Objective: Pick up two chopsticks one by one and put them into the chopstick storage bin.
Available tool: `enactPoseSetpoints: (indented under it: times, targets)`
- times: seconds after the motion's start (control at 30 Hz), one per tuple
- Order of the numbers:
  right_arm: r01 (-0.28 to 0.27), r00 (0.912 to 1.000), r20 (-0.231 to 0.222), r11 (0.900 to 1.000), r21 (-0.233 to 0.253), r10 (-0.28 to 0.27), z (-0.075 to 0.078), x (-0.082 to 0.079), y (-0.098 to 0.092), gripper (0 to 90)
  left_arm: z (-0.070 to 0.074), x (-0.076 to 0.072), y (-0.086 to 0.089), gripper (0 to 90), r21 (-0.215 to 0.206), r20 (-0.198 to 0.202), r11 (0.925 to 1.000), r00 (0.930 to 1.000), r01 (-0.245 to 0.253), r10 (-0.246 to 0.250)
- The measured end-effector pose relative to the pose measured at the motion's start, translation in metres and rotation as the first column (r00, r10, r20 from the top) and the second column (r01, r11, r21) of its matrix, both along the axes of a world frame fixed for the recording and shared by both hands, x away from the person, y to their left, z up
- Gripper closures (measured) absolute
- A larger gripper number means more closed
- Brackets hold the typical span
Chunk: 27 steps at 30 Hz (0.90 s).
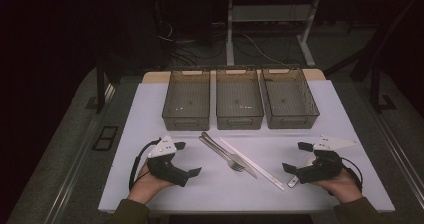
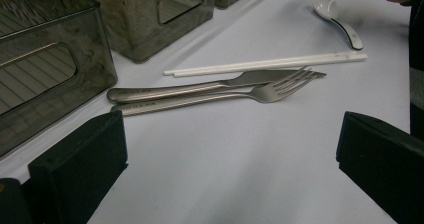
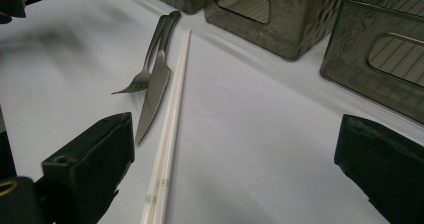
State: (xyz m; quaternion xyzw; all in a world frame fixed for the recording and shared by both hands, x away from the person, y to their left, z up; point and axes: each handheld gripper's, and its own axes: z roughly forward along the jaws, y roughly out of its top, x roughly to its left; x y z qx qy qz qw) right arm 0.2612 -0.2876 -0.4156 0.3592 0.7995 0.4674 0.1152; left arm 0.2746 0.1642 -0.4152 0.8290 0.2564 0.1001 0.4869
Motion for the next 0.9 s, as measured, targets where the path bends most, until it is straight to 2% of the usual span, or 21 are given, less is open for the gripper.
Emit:
enactPoseSetpoints:
  times: [0.3, 0.9]
  targets:
    - [-0.010, 0.9999, -0.006, 1.000, 0.005, 0.010, 0.006, 0.001, 0.004, 2.8, 0.000, -0.002, -0.001, 0.0, -0.005, -0.001, 0.9999, 0.9999, 0.012, -0.012]
    - [-0.046, 0.9976, -0.053, 0.999, -0.008, 0.046, 0.009, 0.020, 0.025, 2.8, 0.001, -0.002, -0.002, 0.0, -0.024, -0.008, 0.9995, 0.9998, 0.020, -0.020]
